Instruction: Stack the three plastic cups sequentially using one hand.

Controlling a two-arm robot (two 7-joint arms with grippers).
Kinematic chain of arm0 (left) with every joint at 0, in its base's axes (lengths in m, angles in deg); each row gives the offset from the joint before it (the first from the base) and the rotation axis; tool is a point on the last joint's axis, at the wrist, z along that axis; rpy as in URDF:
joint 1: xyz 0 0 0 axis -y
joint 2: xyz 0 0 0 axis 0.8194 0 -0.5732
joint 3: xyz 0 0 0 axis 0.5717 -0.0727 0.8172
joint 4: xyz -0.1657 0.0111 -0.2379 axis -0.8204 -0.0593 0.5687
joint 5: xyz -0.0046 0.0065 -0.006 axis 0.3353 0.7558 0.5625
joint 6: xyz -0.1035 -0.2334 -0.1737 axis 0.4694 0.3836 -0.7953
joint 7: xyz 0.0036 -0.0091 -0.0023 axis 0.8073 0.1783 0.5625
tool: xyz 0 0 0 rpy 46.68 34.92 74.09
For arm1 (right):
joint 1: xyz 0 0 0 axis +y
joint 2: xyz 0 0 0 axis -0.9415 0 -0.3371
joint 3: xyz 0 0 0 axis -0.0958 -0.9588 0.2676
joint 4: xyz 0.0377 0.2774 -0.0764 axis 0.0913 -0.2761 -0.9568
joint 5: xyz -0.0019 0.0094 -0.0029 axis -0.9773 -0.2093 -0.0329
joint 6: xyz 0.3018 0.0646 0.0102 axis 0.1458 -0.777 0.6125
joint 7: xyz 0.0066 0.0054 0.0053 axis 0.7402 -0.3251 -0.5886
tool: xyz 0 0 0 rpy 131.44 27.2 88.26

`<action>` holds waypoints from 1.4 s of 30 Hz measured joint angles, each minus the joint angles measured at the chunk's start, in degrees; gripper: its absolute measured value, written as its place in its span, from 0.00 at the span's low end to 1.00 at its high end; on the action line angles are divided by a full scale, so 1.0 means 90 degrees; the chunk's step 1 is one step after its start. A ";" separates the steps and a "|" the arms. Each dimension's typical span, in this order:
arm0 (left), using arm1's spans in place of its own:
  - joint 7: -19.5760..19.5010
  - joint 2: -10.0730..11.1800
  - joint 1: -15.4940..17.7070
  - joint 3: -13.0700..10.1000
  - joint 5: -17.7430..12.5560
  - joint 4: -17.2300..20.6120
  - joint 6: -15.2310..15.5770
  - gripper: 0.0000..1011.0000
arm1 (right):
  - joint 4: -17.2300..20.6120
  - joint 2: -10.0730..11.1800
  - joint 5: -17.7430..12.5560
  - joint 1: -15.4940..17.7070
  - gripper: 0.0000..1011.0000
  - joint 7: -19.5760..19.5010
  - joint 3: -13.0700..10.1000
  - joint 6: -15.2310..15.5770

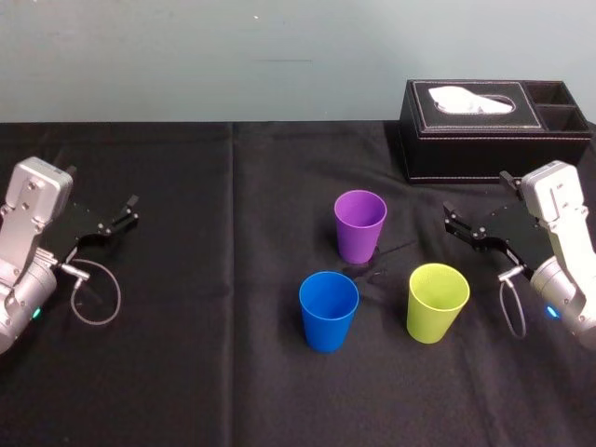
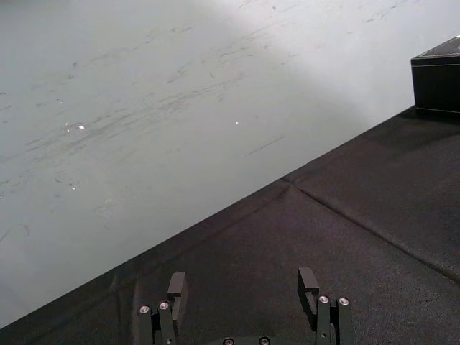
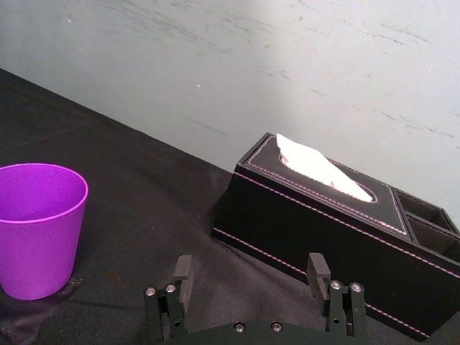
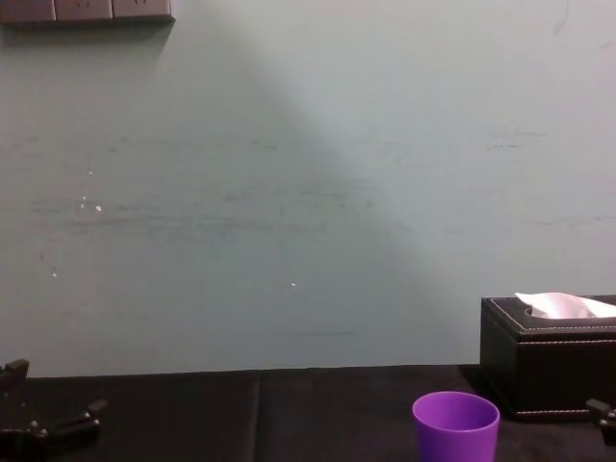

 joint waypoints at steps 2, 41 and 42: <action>0.0000 0.0000 0.0000 0.0000 0.0000 0.0000 0.0000 1.00 | 0.0000 0.0000 0.0000 0.0000 0.99 0.0000 0.0000 0.0000; 0.0000 0.0000 0.0000 0.0000 0.0000 0.0000 0.0000 1.00 | -0.0090 -0.0050 -0.0324 0.0156 0.99 0.0317 -0.0240 -0.0276; 0.0000 0.0000 0.0000 0.0000 0.0000 0.0000 0.0000 1.00 | -0.0051 -0.0032 -0.0451 0.0261 0.99 0.0425 -0.0327 -0.0363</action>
